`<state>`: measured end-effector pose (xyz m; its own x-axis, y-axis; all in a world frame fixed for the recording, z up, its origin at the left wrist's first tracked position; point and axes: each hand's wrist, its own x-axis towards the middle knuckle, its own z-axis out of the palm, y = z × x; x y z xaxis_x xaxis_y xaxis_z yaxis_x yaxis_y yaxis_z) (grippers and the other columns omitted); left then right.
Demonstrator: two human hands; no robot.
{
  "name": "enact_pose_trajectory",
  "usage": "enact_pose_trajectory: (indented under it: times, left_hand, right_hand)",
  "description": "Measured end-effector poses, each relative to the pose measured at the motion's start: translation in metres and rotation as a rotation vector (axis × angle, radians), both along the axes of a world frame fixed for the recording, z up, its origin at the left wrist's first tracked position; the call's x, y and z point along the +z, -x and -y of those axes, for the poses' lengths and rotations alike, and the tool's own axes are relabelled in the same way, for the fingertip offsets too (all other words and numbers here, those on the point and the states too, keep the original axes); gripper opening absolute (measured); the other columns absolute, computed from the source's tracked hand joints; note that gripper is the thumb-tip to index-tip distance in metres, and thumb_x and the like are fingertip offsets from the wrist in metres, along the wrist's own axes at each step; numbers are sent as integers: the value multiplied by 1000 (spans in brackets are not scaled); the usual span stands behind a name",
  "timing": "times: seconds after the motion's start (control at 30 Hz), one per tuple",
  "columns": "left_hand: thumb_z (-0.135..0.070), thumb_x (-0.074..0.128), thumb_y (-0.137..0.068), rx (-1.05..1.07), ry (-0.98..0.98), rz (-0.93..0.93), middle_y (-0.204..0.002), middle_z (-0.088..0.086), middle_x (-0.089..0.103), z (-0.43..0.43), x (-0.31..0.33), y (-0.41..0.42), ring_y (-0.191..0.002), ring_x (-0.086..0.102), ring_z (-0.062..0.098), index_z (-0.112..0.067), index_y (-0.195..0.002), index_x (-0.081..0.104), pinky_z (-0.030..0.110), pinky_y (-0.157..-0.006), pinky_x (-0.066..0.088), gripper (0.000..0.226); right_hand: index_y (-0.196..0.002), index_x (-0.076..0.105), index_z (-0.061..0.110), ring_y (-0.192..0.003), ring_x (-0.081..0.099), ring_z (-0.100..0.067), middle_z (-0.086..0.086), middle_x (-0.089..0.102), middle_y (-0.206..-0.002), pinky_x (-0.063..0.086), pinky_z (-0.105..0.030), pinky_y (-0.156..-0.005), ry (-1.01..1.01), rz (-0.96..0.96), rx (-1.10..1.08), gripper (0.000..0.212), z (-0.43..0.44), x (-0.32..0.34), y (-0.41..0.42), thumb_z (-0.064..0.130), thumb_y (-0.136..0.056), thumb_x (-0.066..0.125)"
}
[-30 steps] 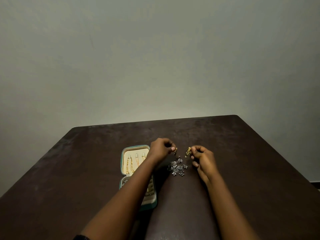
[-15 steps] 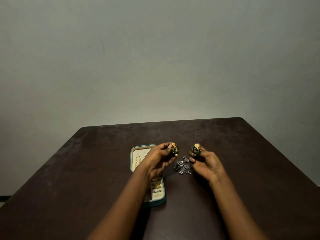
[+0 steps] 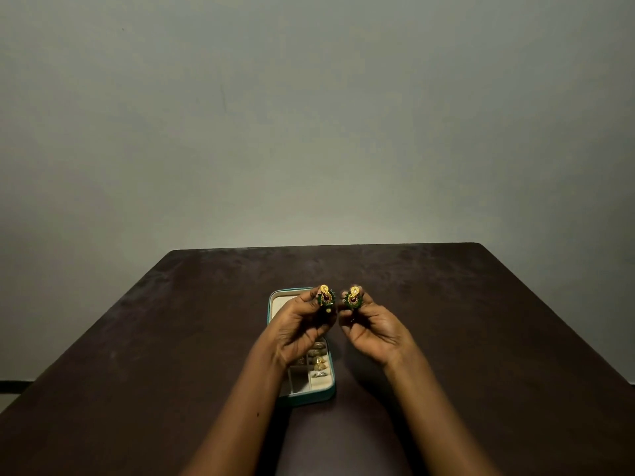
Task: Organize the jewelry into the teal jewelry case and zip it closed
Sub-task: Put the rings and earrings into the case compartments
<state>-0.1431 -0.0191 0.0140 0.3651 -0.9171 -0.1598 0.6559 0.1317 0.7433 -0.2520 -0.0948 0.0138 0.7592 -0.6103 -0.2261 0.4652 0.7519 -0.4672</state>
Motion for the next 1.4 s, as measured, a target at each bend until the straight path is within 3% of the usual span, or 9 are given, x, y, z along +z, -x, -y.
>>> enact_pose_trajectory:
  times: [0.2, 0.33, 0.47, 0.67, 0.83, 0.97, 1.07, 1.23, 1.4]
  left_hand:
    - [9, 41, -86, 21, -2, 59, -73, 9, 64, -13, 3, 2, -69, 59, 19, -4, -84, 63, 24, -66, 48, 26]
    - [10, 38, -89, 43, -34, 77, -67, 7, 66, -19, 7, 1, -64, 58, 15, -4, -87, 61, 14, -45, 45, 27]
    - [11, 38, -90, 52, -25, 78, -74, 7, 59, -25, 16, 1, -47, 58, 6, -4, -88, 60, 11, -42, 45, 27]
    - [12, 40, -89, 68, -27, 157, -69, 5, 64, -38, 29, -6, -56, 57, 9, -5, -83, 64, 12, -46, 48, 30]
    - [13, 40, -88, 73, -29, 217, -61, 0, 66, -47, 33, -8, -54, 56, 7, -5, -83, 63, 12, -47, 47, 30]
    - [14, 41, -87, 65, -59, 272, -68, 4, 64, -56, 30, -13, -58, 54, 9, -4, -84, 63, 13, -46, 47, 28]
    - [15, 41, -87, 46, -133, 387, -76, 8, 60, -67, 24, -17, -55, 56, 8, -2, -88, 62, 14, -47, 47, 26]
    - [8, 48, -90, 50, -346, 662, -69, 9, 58, -82, 8, -27, -53, 58, 8, -6, -79, 62, 15, -50, 50, 22]
    - [6, 52, -89, 85, -445, 779, -59, 6, 59, -92, -7, -33, -46, 56, 2, -6, -73, 62, 13, -48, 49, 23]
  right_hand:
    - [-75, 57, 8, -61, 58, -20, -13, 65, -60, 50, -17, -42, -38, -74, 28, 30, -13, 5, 0, -7, -91, 37]
    - [-74, 58, 11, -58, 58, -18, -11, 65, -59, 51, -22, -50, 17, -115, 53, 33, -20, 10, 1, -6, -91, 36]
    - [-73, 56, 13, -65, 50, -17, -7, 63, -63, 37, -27, -59, 100, -182, 65, 33, -27, 19, 2, -5, -92, 35]
    - [-65, 60, 13, -46, 60, -15, -7, 63, -61, 39, -28, -50, 155, -168, 156, 42, -38, 31, 2, -5, -92, 33]
    - [-74, 54, 21, -65, 46, -11, -3, 56, -81, 22, -25, -58, 194, -269, 157, 33, -42, 28, -7, -2, -90, 35]
    - [-71, 52, 18, -46, 56, -10, -2, 59, -69, 26, -24, -54, 243, -295, 169, 34, -51, 28, -6, -2, -92, 34]
    - [-71, 51, 13, -40, 57, -10, -3, 59, -62, 39, -21, -43, 305, -333, 151, 35, -57, 21, -7, -8, -92, 33]
    - [-70, 56, 12, -47, 29, -9, 1, 44, -53, 22, -16, -43, 521, -627, 108, 27, -65, -11, -17, -4, -90, 48]
    - [-58, 57, 8, -36, 47, 1, -2, 54, -56, 37, -13, -37, 801, -785, 38, 29, -77, -20, -23, -4, -84, 60]
